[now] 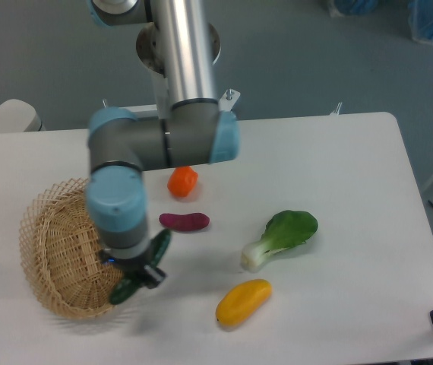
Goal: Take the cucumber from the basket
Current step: 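Lift the cucumber out of the basket, then carry the held cucumber away from the basket beside the yellow mango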
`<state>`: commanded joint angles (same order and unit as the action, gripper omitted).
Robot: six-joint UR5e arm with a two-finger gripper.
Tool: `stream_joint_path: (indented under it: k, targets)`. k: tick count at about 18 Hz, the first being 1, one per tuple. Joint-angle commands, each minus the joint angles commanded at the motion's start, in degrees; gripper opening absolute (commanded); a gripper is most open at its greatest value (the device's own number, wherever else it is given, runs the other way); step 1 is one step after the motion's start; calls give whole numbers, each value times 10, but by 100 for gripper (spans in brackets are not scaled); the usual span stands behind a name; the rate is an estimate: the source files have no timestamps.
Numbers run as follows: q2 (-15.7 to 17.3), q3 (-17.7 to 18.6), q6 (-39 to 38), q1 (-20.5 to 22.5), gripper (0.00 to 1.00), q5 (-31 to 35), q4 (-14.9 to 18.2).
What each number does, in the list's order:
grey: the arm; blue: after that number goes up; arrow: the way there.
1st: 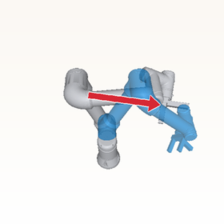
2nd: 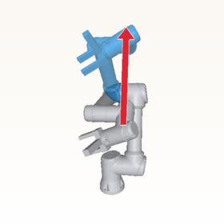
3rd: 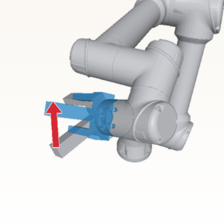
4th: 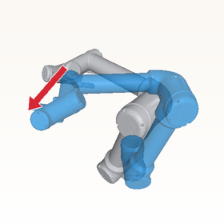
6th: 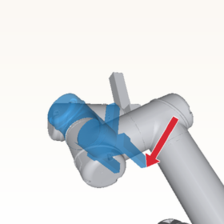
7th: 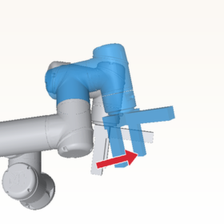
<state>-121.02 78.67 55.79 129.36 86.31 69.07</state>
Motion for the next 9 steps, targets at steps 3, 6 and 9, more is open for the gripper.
stream_joint_path:
  k: [3,6,9]
  targets:
    - [-18,-32,63,38,9,0,25]
    - [-46,-76,104,69,9,1,43]
    - [-84,-121,156,89,9,8,48]
